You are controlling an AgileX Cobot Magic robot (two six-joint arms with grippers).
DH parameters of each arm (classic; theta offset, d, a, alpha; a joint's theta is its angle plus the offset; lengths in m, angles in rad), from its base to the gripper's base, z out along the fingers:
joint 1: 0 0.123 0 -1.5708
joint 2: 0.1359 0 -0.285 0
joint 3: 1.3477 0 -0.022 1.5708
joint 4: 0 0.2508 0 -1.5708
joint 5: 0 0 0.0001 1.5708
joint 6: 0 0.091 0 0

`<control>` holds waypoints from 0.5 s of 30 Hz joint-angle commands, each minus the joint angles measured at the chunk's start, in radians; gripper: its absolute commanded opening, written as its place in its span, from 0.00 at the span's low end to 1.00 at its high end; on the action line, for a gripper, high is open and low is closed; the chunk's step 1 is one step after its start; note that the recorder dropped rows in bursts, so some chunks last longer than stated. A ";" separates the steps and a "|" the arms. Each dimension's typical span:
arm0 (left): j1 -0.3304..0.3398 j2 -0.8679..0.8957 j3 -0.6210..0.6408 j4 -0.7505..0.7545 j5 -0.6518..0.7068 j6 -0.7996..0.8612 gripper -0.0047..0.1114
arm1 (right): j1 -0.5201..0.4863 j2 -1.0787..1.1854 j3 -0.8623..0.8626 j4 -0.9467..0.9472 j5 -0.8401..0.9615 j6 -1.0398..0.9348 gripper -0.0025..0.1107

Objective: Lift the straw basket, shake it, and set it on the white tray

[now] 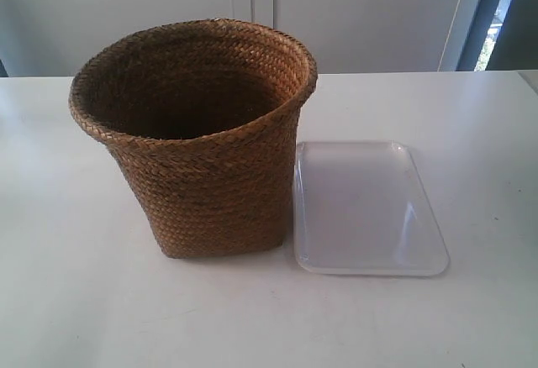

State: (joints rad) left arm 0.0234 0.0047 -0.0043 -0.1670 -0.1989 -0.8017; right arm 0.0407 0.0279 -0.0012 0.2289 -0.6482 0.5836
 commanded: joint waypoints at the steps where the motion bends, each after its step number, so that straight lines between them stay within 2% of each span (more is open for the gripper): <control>1: 0.003 -0.005 0.004 -0.003 0.192 -0.009 0.04 | -0.010 -0.001 0.001 0.003 0.142 0.124 0.02; 2: 0.003 -0.005 0.004 -0.020 0.238 -0.018 0.04 | -0.010 -0.001 0.001 0.003 0.249 0.152 0.02; 4: 0.003 -0.005 0.004 -0.036 0.241 -0.049 0.04 | -0.010 -0.001 0.001 0.003 0.404 0.157 0.02; 10: 0.003 -0.005 0.004 -0.060 0.354 -0.069 0.04 | -0.010 -0.001 0.001 0.003 0.513 0.108 0.02; 15: 0.003 -0.005 0.004 -0.087 0.300 -0.028 0.04 | -0.006 -0.001 0.001 0.003 0.546 0.090 0.02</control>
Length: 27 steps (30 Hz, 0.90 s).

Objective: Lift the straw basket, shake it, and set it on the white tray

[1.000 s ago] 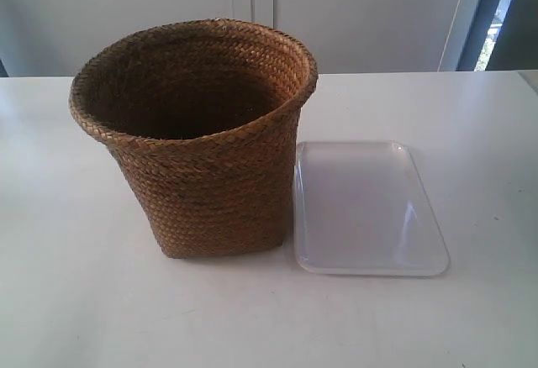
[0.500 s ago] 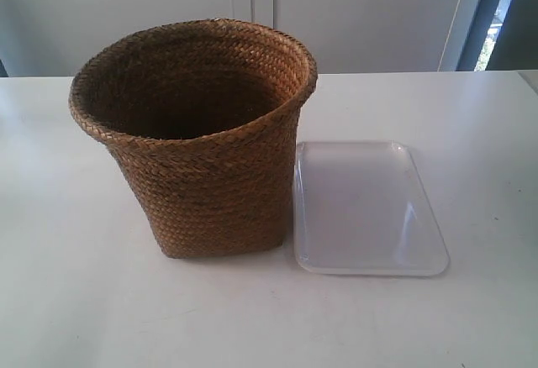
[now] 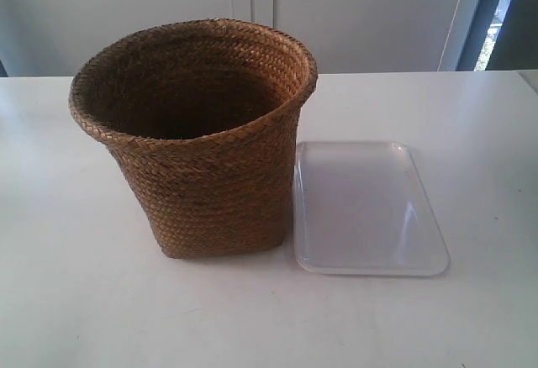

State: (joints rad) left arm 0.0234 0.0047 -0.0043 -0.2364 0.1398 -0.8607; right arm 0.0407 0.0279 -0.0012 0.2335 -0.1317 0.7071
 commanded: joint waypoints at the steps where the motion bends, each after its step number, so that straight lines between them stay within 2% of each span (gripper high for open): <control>1: 0.003 -0.005 0.004 -0.017 -0.038 0.028 0.04 | -0.006 -0.001 0.001 -0.002 0.043 -0.033 0.02; 7: 0.003 -0.005 0.004 -0.019 -0.042 0.023 0.04 | -0.006 -0.001 0.001 0.002 0.100 0.036 0.02; 17: 0.003 -0.005 -0.004 -0.002 -0.072 -0.003 0.04 | -0.006 -0.001 -0.005 -0.001 0.146 -0.049 0.02; 20: 0.003 -0.005 -0.009 0.027 -0.097 0.005 0.04 | -0.006 0.010 -0.077 -0.010 0.196 -0.075 0.02; 24: 0.003 -0.005 -0.011 0.031 -0.181 0.005 0.04 | -0.006 0.080 -0.184 -0.029 0.217 -0.222 0.02; 27: 0.003 0.049 -0.060 0.034 -0.186 0.038 0.04 | -0.006 0.181 -0.267 -0.029 0.217 -0.266 0.02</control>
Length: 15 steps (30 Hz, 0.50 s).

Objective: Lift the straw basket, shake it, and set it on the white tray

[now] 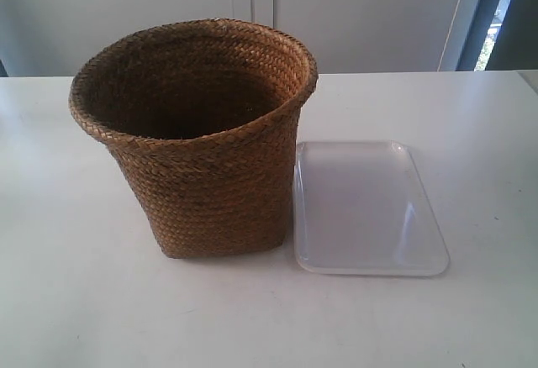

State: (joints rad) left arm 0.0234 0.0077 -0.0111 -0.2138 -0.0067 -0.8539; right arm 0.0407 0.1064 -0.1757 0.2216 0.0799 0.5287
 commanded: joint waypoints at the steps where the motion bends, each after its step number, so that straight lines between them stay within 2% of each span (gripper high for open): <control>1: 0.003 0.071 -0.082 0.016 -0.048 0.065 0.04 | -0.006 0.143 -0.123 -0.019 0.005 -0.116 0.02; 5: 0.003 0.183 -0.221 0.022 -0.050 0.257 0.04 | -0.006 0.300 -0.224 -0.019 -0.003 -0.193 0.02; 11: 0.003 0.366 -0.392 0.022 0.014 0.343 0.04 | -0.006 0.492 -0.346 -0.019 -0.026 -0.302 0.02; 15: 0.003 0.455 -0.479 0.022 0.037 0.410 0.04 | -0.006 0.519 -0.385 -0.019 -0.129 -0.324 0.02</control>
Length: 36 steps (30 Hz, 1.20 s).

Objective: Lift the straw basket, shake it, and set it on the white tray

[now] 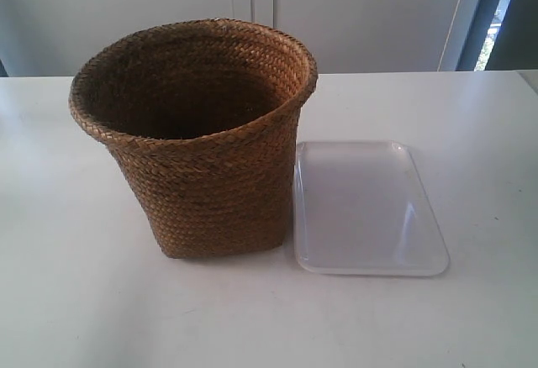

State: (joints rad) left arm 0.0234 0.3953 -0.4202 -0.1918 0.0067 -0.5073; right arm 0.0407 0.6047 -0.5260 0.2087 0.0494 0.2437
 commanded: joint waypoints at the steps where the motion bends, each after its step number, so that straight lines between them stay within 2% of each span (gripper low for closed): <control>1: 0.003 0.072 -0.081 0.000 0.019 0.063 0.04 | -0.006 0.018 -0.036 -0.006 -0.130 -0.039 0.02; 8: 0.003 0.072 -0.090 0.000 0.012 0.112 0.04 | -0.006 0.014 -0.036 0.000 -0.060 -0.037 0.02; 14: 0.003 0.072 -0.090 0.000 0.181 0.248 0.04 | -0.006 0.023 -0.036 0.000 -0.166 -0.037 0.02; 20: 0.003 0.096 -0.106 0.003 -0.043 0.280 0.04 | -0.006 0.105 -0.085 0.000 -0.148 -0.068 0.02; 30: 0.003 0.414 -0.320 -0.008 0.079 0.272 0.04 | -0.006 0.359 -0.408 -0.004 0.161 -0.210 0.02; 36: 0.003 0.543 -0.416 -0.008 0.094 0.280 0.04 | -0.006 0.462 -0.515 -0.004 0.237 -0.244 0.02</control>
State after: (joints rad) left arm 0.0234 0.9013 -0.7958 -0.1897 0.0945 -0.2363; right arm 0.0407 1.0248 -1.0011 0.2098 0.2515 0.0295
